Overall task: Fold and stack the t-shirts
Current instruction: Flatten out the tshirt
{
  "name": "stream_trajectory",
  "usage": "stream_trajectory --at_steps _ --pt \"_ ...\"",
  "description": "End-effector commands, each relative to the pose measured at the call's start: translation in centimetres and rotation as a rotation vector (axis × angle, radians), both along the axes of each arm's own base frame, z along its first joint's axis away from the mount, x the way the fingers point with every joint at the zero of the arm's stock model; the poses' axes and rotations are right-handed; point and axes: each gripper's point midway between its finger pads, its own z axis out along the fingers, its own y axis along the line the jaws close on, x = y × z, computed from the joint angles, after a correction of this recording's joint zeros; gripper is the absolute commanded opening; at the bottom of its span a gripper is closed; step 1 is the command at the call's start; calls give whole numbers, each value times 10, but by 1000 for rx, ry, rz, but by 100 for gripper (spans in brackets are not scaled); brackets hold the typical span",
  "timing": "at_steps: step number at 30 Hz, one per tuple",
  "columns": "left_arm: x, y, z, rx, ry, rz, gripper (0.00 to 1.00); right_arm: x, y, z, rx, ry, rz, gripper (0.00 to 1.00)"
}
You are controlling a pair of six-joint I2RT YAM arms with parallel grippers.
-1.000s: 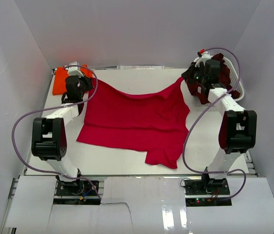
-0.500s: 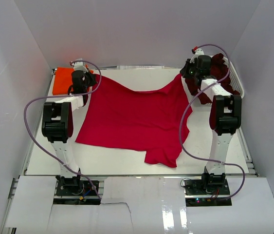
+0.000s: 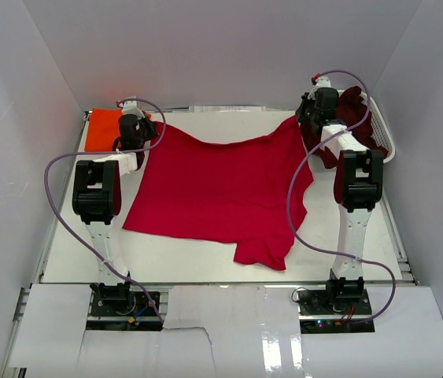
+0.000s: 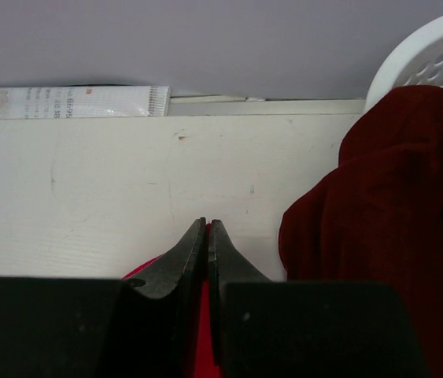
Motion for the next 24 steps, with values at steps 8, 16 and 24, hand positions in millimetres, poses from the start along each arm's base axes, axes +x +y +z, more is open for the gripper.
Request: stream_trajectory --at_steps 8,16,24 --pt "20 9 11 -28 -49 26 0 30 -23 32 -30 -115 -106 8" --pt "24 15 13 -28 -55 57 0 34 3 26 4 -108 10 8" --pt "24 26 2 -33 -37 74 0 36 10 26 -3 -106 23 8"
